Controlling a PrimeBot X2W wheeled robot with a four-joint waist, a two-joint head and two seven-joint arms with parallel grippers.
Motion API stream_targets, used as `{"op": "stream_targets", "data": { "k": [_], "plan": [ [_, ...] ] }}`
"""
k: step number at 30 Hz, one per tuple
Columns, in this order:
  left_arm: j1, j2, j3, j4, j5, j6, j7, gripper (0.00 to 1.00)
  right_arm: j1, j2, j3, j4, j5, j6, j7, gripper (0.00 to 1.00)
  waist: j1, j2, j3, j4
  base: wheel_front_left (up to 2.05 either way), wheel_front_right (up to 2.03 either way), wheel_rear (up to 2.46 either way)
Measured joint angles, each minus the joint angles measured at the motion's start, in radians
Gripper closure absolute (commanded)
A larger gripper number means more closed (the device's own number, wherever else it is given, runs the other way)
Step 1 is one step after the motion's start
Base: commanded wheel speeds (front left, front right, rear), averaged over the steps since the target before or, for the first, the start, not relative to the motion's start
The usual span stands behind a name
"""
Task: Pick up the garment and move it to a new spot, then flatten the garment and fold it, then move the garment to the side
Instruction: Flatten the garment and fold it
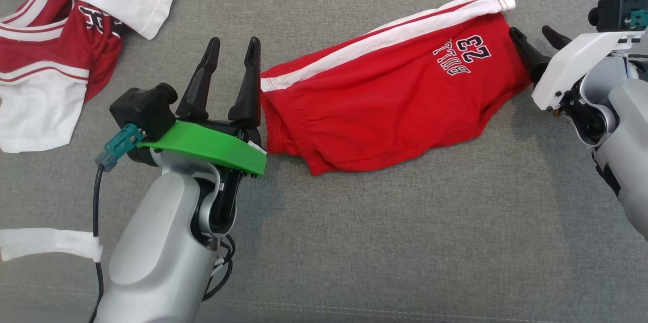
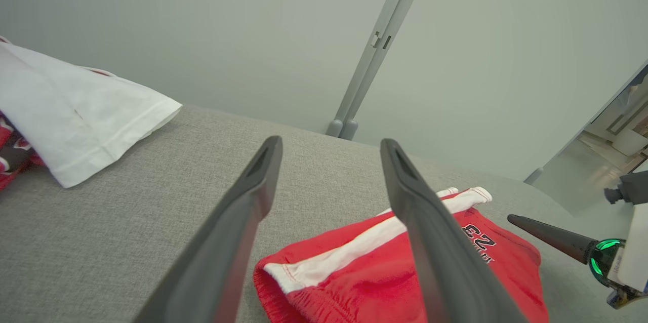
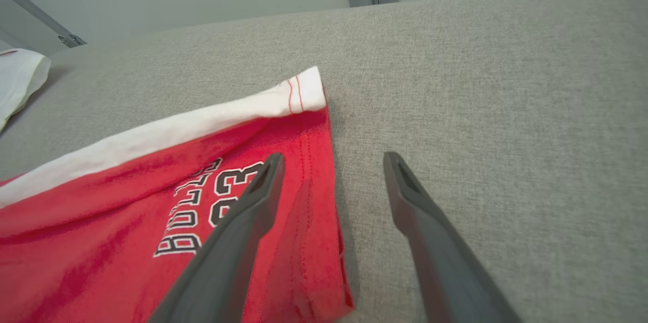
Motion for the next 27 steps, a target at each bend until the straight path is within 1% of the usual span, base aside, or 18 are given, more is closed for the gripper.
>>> {"op": "stream_targets", "data": {
  "k": [4,9,16,17,18,19,22,23,24,27],
  "plan": [
    [0.039,0.0,0.009,-0.039,0.001,-0.002,0.0,0.0,0.019,-0.009,0.002,0.008,0.034,0.0,0.026,0.0,0.0,0.0,0.006,0.022,0.0,0.0,0.0],
    [0.067,0.001,0.024,-0.071,0.002,-0.003,0.0,0.0,0.024,-0.008,0.023,0.016,0.046,0.0,0.051,0.0,0.0,0.0,0.009,0.042,0.0,0.0,0.0],
    [0.108,0.001,0.036,-0.105,0.009,-0.003,0.0,0.0,0.028,-0.002,0.038,0.018,0.086,0.0,0.091,0.0,0.0,0.0,0.006,0.054,0.0,0.0,0.0],
    [0.114,0.001,0.041,-0.113,0.01,-0.003,0.0,0.0,0.028,0.0,0.038,0.019,0.093,0.0,0.095,0.13,0.0,0.0,0.005,0.056,0.0,0.0,0.0],
    [0.118,0.001,0.043,-0.118,0.01,-0.003,0.0,0.0,0.028,0.001,0.039,0.019,0.099,0.0,0.101,0.36,0.0,0.0,0.004,0.057,0.0,0.0,0.0],
    [0.123,0.001,0.045,-0.123,0.01,-0.003,0.0,0.0,0.028,0.002,0.04,0.018,0.105,-0.001,0.103,0.56,0.0,0.0,0.004,0.058,0.0,0.0,0.0],
    [0.134,0.001,0.05,-0.132,0.015,-0.003,0.0,0.0,0.028,0.004,0.047,0.015,0.111,-0.001,0.107,0.79,0.0,0.0,0.003,0.06,0.0,0.0,0.0],
    [0.139,0.001,0.052,-0.134,0.018,-0.003,0.0,0.0,0.028,0.004,0.048,0.013,0.116,-0.001,0.107,0.94,0.0,0.0,0.003,0.06,0.0,0.0,0.0],
    [0.144,0.001,0.053,-0.136,0.019,-0.003,0.0,0.0,0.028,0.005,0.049,0.011,0.121,-0.001,0.107,1.0,0.0,0.0,0.002,0.06,0.0,0.0,0.0],
    [0.153,0.001,0.064,-0.138,0.022,-0.002,0.0,0.0,0.029,0.009,0.063,0.006,0.125,-0.001,0.102,1.0,0.0,0.0,0.0,0.057,0.0,0.0,0.0]
  ]
}}
